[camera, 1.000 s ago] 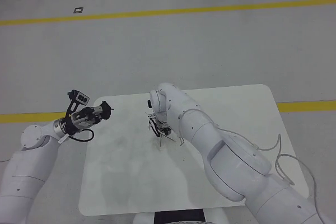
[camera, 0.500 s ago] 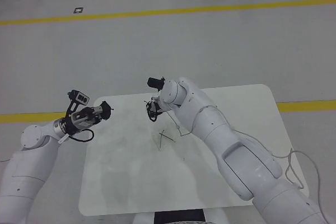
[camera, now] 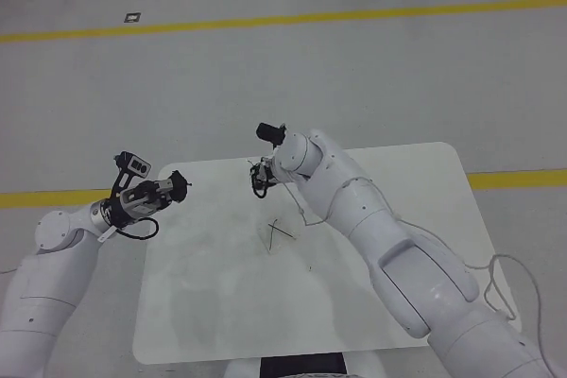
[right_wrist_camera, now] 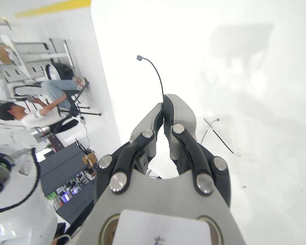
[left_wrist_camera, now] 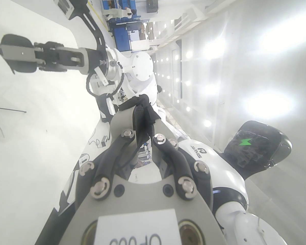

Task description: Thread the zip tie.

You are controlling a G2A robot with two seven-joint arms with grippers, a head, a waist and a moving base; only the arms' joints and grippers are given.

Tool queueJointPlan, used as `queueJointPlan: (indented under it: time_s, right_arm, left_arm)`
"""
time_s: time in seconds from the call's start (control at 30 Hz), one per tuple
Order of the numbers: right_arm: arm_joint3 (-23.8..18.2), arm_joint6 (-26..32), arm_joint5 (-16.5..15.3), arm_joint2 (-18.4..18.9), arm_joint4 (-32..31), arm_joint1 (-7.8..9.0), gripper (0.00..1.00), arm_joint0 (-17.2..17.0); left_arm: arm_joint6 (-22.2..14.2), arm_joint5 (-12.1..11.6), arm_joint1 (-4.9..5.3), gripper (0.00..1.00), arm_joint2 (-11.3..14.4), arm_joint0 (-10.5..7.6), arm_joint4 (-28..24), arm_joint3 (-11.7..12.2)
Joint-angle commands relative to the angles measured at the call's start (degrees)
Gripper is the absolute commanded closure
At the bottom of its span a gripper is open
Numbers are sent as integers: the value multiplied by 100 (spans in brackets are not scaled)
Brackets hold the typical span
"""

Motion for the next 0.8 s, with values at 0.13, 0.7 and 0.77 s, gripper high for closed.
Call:
queueJointPlan:
  time_s: [0.13, 0.7, 0.77]
  right_arm:
    - [-752, -289, 137, 405, -137, 283, 100, -375]
    - [-5360, -1158, -35, 1108, -598, 772, 100, -3003]
    - [-5329, -1065, -108, 965, -718, 786, 100, -3055]
  left_arm:
    - [0, 0, 0, 100, 0, 0, 0, 0]
    - [0, 0, 0, 100, 0, 0, 0, 0]
    - [0, 0, 0, 100, 0, 0, 0, 0]
